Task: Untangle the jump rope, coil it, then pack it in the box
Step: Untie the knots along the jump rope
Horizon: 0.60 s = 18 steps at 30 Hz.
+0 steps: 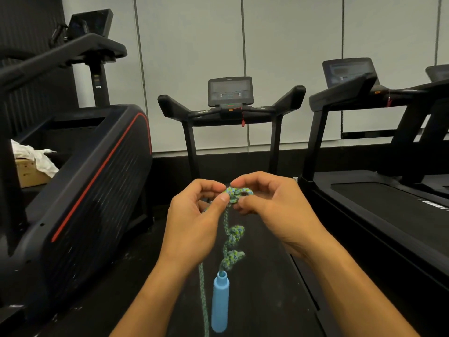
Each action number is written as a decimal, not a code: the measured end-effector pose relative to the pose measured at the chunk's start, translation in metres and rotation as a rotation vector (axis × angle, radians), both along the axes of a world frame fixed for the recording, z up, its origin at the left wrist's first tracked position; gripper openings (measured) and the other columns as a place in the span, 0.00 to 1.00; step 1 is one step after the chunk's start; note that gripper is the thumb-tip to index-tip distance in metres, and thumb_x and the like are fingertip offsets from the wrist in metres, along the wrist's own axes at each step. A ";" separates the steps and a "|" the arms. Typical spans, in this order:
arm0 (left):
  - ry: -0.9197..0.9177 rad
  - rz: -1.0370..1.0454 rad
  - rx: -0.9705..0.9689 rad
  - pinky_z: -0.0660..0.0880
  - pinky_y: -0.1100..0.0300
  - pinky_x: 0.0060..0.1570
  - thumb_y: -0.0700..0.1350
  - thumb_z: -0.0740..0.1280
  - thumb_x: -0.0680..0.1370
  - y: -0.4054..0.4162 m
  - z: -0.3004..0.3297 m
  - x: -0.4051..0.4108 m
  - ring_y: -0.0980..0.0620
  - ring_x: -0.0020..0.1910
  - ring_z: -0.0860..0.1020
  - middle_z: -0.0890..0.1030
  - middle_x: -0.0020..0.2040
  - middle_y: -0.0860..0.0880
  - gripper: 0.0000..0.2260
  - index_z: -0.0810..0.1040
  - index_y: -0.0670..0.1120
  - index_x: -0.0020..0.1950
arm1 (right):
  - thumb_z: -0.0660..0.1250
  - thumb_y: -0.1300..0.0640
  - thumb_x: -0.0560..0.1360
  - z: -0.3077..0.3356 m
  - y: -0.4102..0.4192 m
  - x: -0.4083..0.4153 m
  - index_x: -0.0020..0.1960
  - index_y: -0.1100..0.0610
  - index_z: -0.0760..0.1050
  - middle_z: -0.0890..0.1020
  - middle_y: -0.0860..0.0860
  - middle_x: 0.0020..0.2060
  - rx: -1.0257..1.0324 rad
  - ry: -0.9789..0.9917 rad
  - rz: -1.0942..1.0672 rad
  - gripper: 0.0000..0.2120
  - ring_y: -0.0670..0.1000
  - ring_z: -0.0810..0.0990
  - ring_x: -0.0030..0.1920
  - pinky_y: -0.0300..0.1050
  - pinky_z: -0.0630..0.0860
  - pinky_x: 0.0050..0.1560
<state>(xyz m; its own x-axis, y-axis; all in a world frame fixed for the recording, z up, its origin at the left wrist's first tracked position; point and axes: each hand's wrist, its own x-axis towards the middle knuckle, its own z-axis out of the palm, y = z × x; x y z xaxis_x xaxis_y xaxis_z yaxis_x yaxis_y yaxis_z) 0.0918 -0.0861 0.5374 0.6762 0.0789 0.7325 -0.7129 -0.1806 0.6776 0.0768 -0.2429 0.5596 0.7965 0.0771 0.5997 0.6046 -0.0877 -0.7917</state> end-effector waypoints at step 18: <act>0.101 -0.034 -0.004 0.80 0.57 0.34 0.34 0.68 0.78 -0.001 0.003 -0.007 0.50 0.35 0.85 0.84 0.43 0.46 0.10 0.82 0.49 0.48 | 0.69 0.74 0.71 -0.003 0.001 0.003 0.52 0.59 0.83 0.86 0.58 0.43 -0.013 0.034 0.056 0.14 0.49 0.84 0.40 0.39 0.81 0.43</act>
<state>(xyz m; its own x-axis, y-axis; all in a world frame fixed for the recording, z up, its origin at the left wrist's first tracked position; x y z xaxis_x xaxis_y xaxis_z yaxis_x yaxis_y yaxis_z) 0.0851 -0.0870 0.5403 0.7492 0.0573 0.6599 -0.6464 -0.1543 0.7472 0.0801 -0.2422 0.5565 0.8104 0.1295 0.5714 0.5819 -0.0648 -0.8107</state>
